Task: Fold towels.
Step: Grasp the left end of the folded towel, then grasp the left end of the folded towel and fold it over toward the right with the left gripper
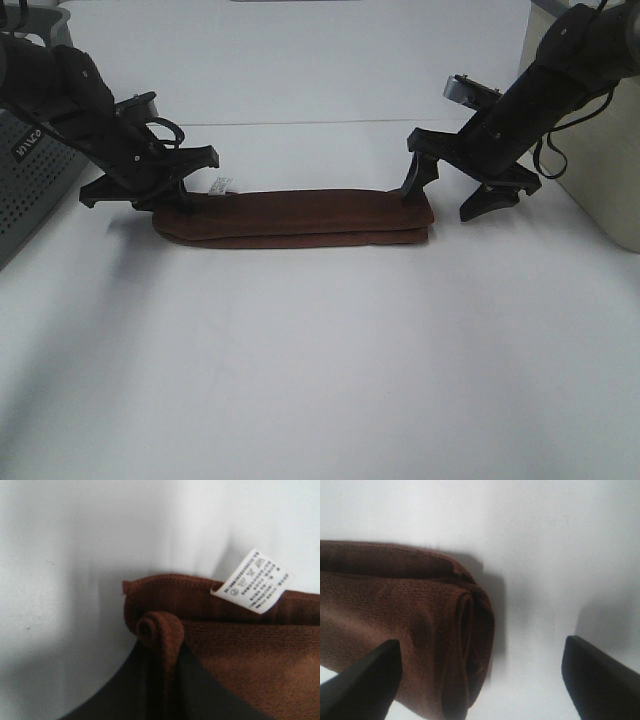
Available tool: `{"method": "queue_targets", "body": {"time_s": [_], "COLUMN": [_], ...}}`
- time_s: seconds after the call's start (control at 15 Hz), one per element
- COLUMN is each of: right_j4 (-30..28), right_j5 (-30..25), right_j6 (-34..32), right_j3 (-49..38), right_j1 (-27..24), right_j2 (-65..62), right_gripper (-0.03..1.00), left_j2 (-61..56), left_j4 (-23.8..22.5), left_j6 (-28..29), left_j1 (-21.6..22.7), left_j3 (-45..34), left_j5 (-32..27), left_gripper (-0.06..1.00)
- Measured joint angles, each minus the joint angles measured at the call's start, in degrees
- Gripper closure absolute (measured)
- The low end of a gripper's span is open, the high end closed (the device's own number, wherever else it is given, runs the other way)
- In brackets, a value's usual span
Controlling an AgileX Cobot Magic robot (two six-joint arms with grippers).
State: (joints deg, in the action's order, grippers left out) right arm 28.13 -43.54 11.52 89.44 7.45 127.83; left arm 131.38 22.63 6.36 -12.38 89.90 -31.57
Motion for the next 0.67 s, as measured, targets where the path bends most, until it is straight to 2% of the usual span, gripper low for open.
{"method": "queue_targets", "body": {"time_s": [0.13,0.4,0.53,0.6,0.67], "right_j4": [0.0,0.0,-0.1,-0.2,-0.4], "right_j5": [-0.3,-1.1,-2.2,-2.5,-2.8], "right_j6": [0.0,0.0,0.0,0.0,0.0], "right_j3": [0.0,0.0,0.0,0.0,0.0], "right_j1": [0.0,0.0,0.0,0.0,0.0], "right_j2": [0.0,0.0,-0.5,-0.9,-2.8], "right_gripper": [0.15,0.15,0.15,0.15,0.15], "left_j2": [-0.3,-6.0,-10.5,-11.7,-12.4], "left_j4": [-1.4,-8.8,-12.1,-12.1,-7.7], "left_j6": [0.0,0.5,2.5,3.2,3.4], "left_j1": [0.1,2.2,2.3,2.3,2.3], "left_j3": [0.0,0.9,2.6,4.0,7.5], "left_j5": [-0.7,-8.3,-10.3,-11.6,-15.0], "left_gripper": [0.87,0.87,0.87,0.87,0.87]}}
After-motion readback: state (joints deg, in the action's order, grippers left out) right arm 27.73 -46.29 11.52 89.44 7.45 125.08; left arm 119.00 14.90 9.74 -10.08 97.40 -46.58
